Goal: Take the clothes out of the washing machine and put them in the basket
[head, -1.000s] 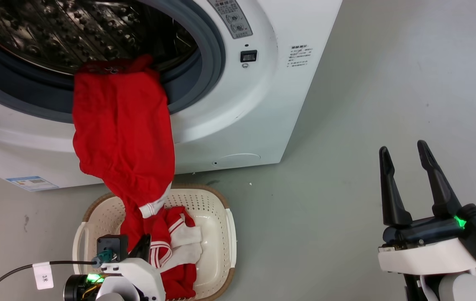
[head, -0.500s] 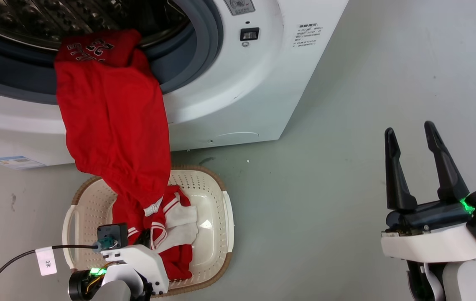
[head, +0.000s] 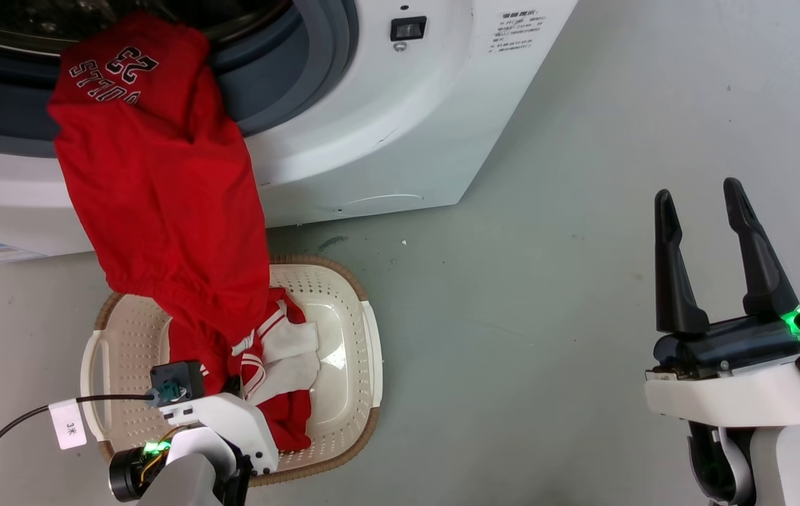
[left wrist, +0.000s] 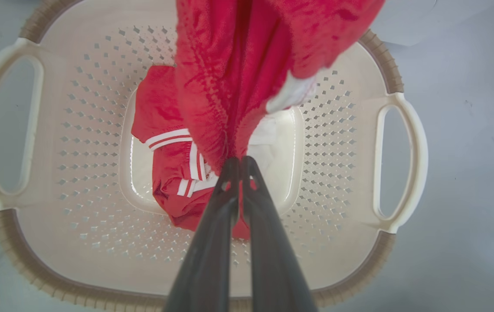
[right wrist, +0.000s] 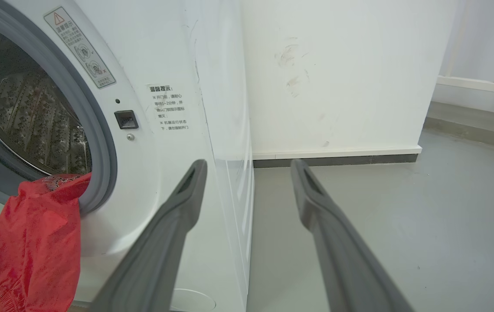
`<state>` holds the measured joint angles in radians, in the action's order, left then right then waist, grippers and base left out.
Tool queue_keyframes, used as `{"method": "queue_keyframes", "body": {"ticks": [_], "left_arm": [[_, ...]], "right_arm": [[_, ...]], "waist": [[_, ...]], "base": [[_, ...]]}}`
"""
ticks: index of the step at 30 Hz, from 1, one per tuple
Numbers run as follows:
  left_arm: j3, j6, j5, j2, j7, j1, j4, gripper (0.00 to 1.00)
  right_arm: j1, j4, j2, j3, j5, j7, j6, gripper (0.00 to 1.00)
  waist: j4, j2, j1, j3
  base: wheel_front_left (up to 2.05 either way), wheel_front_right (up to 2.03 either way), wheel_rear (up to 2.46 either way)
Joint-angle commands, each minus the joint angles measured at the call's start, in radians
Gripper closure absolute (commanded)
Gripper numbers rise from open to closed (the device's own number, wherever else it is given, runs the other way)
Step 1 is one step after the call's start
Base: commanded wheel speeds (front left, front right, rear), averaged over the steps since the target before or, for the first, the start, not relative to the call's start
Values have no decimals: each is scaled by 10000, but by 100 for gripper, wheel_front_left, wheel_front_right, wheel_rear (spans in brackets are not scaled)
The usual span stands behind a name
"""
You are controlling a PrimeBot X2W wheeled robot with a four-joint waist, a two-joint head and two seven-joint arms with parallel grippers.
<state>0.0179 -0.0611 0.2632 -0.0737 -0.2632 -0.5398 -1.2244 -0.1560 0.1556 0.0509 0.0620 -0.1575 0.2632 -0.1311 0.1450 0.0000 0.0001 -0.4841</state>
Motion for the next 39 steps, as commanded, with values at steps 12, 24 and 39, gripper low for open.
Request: {"method": "queue_keyframes", "body": {"ticks": [12,24,39], "left_arm": [[-221,44,-66,51,-24,14,-413,0],[-221,-70,-158,-5,-22,1312,883,0],[206,144,-1201,-1,-24,1823,4606,0]], "right_arm": [[-24,-127,-13,88,-9,23,7,0],[809,-406,-15,216,23,23,7,0],[1046,-405,-13,268,-18,23,7,0]], "waist": [[-146,0,-1,349],[-398,0,-1,1895],[-554,0,-1,2288]], "base": [[0,0,0],[0,0,0],[0,0,0]]}}
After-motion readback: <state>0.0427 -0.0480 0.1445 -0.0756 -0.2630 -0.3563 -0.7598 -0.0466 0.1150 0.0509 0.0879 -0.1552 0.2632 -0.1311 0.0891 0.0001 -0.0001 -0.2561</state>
